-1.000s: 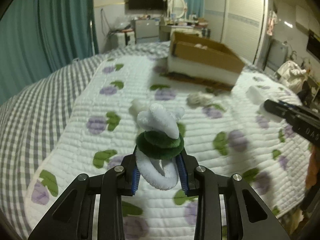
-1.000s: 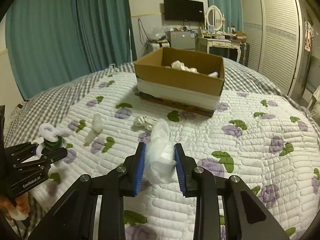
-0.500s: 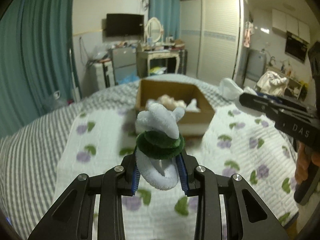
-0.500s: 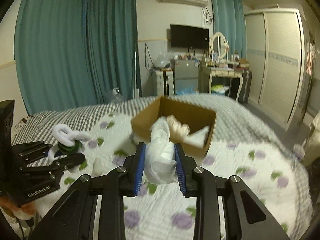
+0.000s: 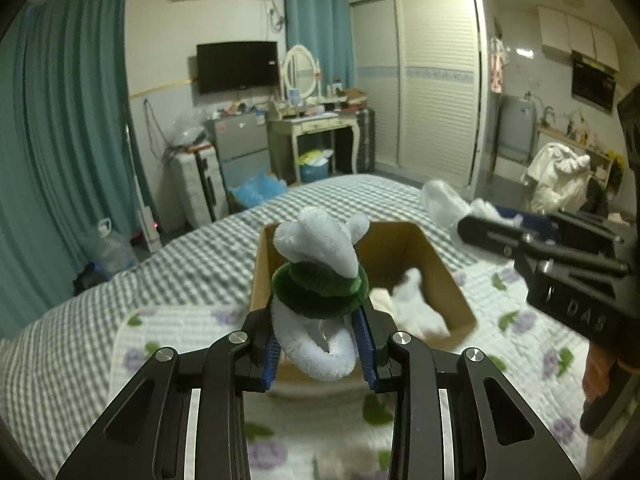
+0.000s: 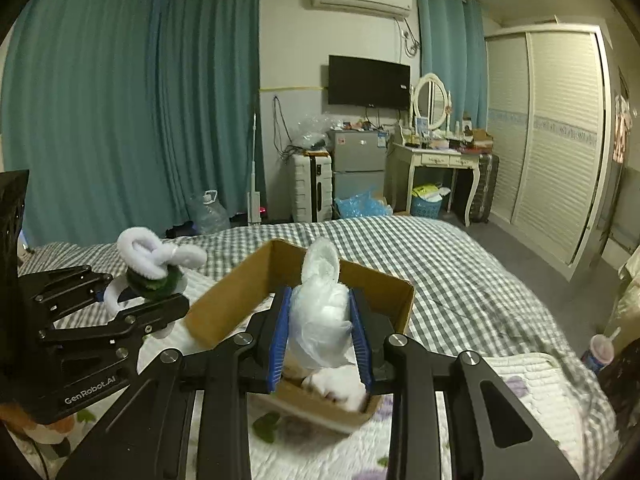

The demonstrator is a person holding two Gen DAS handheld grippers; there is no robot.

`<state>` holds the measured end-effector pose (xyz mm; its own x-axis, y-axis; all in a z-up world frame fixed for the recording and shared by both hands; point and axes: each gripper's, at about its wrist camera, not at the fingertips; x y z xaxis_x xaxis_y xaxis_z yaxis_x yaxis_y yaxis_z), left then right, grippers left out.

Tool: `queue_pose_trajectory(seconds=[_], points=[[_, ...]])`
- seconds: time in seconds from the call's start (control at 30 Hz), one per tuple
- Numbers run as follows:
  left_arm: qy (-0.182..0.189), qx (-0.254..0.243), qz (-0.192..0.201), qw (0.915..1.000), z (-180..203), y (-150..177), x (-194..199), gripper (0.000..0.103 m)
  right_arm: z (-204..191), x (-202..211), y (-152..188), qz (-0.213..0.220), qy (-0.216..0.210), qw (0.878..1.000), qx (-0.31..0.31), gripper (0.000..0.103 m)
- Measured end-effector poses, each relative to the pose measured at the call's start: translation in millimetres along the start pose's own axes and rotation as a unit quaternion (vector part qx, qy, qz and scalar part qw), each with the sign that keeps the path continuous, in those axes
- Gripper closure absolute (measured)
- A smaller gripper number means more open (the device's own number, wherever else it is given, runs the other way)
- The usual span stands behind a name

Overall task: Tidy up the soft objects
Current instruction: 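Carry the ring toy and plastic bag into the box and release both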

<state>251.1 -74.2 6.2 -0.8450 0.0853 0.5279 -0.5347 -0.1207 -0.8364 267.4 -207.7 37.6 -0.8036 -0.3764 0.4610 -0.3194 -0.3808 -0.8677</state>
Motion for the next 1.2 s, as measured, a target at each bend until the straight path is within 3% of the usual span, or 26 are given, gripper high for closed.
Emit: queue_pose_trajectory(seconds=[0.27,0.47,0.53,0.6,0.63,0.67,0.7,0.93,1.13,1.2], points=[[-0.013,-0.011,-0.026,0.9995,-1.1,8.2,-68.1,0.072,18.0,-81.5,27.2,-0.042,0.001,0.999,-0.019,0.074],[-0.023,-0.024,-0.032,0.9989,4.6,14.0,-88.2,0.068,26.6,-103.8,40.0,-0.057,0.010,0.998,-0.031,0.074],[-0.017,-0.024,-0.027,0.9992,4.6,14.0,-86.6,0.067,30.0,-104.9,40.4,-0.062,0.014,0.997,-0.034,0.068],[-0.022,-0.029,-0.028,0.9989,6.0,13.5,-82.6,0.052,33.2,-100.4,39.2,-0.059,0.018,0.997,-0.040,0.048],[-0.029,-0.031,-0.024,0.9988,7.0,10.4,-80.1,0.037,35.1,-96.8,37.9,-0.054,0.017,0.998,-0.042,0.044],[-0.032,-0.031,-0.017,0.9988,7.3,9.4,-75.2,0.027,36.2,-91.0,37.0,-0.047,0.018,0.998,-0.046,0.042],[-0.035,-0.030,-0.006,0.9989,7.8,6.6,-66.3,0.025,36.4,-83.8,35.2,-0.042,0.021,0.998,-0.049,0.042],[-0.033,-0.027,0.039,0.9983,5.5,-26.1,9.6,0.025,26.9,-11.0,4.1,-0.019,0.046,0.998,-0.039,0.040],[-0.029,-0.019,0.091,0.9952,-4.6,-54.5,105.5,0.024,-1.7,72.2,-36.9,0.013,0.062,0.998,-0.018,0.034],[-0.033,-0.014,0.105,0.9938,-10.7,-60.5,133.7,0.011,-13.7,98.9,-50.5,0.025,0.069,0.997,-0.007,0.028]])
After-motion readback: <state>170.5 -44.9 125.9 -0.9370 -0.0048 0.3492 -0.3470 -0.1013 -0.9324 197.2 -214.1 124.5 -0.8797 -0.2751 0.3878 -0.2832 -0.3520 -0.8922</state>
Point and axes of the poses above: each gripper's, at about its wrist camera, not at the fingertips, and x roughly against the way its jaws point, z to its right, y to its underside, and after that the axes turned 12 degrees about x, right-handed
